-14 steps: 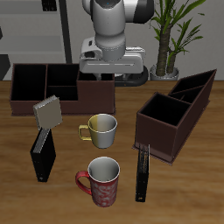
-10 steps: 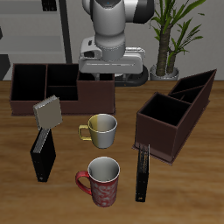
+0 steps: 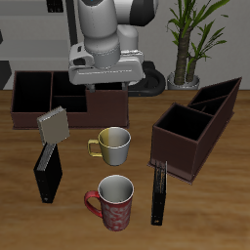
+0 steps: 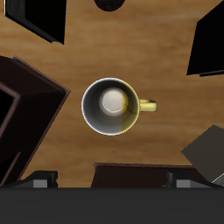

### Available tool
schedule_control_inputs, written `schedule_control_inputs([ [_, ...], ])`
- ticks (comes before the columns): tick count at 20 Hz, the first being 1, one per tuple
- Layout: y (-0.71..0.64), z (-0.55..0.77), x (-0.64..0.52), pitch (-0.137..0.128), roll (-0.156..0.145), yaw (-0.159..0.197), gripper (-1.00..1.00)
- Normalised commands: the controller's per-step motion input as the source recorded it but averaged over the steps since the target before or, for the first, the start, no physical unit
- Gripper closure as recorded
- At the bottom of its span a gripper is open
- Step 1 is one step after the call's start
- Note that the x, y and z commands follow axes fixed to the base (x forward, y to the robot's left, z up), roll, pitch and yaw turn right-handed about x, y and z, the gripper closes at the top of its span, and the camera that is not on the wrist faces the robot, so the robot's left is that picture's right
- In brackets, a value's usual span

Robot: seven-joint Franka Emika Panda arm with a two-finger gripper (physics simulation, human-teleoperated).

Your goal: Place the right black book into the back desk caddy's back compartment

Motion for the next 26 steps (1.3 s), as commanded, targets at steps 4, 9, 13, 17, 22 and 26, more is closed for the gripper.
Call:
schedule_control_inputs([
  [4, -0.45, 0.09, 0.23, -0.038, 0.061, 0.109, -1.0],
  [9, -0.51, -0.01, 0.23, 0.004, -0.027, 0.021, -1.0],
  [13, -0.85, 0.1, 0.3, -0.038, -0.066, -0.048, -1.0],
  [17, -0.68, 0.12, 0.26, -0.042, -0.016, -0.041, -1.0],
  [22, -0.31, 0.12, 0.16, -0.069, 0.022, 0.085, -1.0],
  [26, -0.17, 0.11, 0.18, -0.004, 0.048, -0.006, -1.0],
])
